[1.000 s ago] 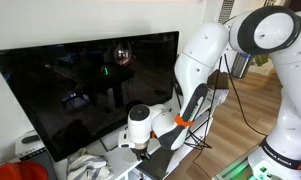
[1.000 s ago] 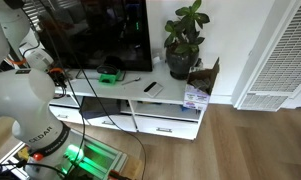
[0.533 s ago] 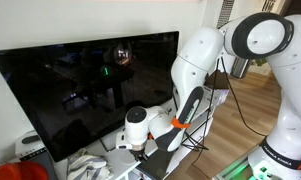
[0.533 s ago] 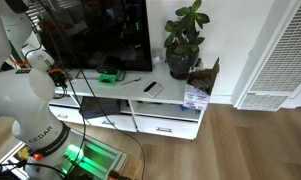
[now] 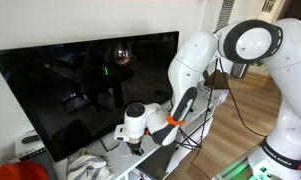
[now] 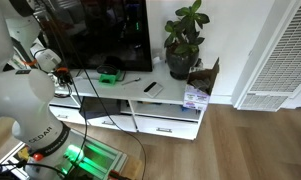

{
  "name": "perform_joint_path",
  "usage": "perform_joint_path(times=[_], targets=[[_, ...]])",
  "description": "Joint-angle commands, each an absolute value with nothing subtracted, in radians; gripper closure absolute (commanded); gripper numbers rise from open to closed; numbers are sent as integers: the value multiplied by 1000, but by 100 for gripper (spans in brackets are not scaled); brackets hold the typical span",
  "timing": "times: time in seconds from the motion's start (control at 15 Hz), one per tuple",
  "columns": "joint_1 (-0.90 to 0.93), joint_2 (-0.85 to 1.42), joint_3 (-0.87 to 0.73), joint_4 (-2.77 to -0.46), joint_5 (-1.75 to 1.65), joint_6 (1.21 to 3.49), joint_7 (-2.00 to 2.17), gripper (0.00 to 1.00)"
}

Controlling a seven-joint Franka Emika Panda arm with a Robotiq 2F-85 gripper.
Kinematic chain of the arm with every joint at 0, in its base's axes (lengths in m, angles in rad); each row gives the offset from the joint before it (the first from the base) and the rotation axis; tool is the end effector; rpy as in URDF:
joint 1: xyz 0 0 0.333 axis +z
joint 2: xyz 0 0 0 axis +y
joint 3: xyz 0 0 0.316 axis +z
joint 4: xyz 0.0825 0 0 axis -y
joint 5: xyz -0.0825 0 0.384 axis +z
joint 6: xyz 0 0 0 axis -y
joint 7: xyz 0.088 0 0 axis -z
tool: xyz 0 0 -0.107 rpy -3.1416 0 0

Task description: Move the plastic lid to the left

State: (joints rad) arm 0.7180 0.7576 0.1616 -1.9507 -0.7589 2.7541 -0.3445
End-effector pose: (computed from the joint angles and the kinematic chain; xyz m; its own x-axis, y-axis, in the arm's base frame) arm 0.3597 0.4802 0.0929 -0.2911 0.9550 -0.0572 0.9330 0.2966 0.2036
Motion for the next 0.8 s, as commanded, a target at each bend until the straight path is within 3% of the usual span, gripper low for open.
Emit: perform_joint_path(times=[0.0,0.73], targets=[[696,833,178,-1885,-773,2777,-329,99],[685,958,174,-1782,-773,2860,-331,99]])
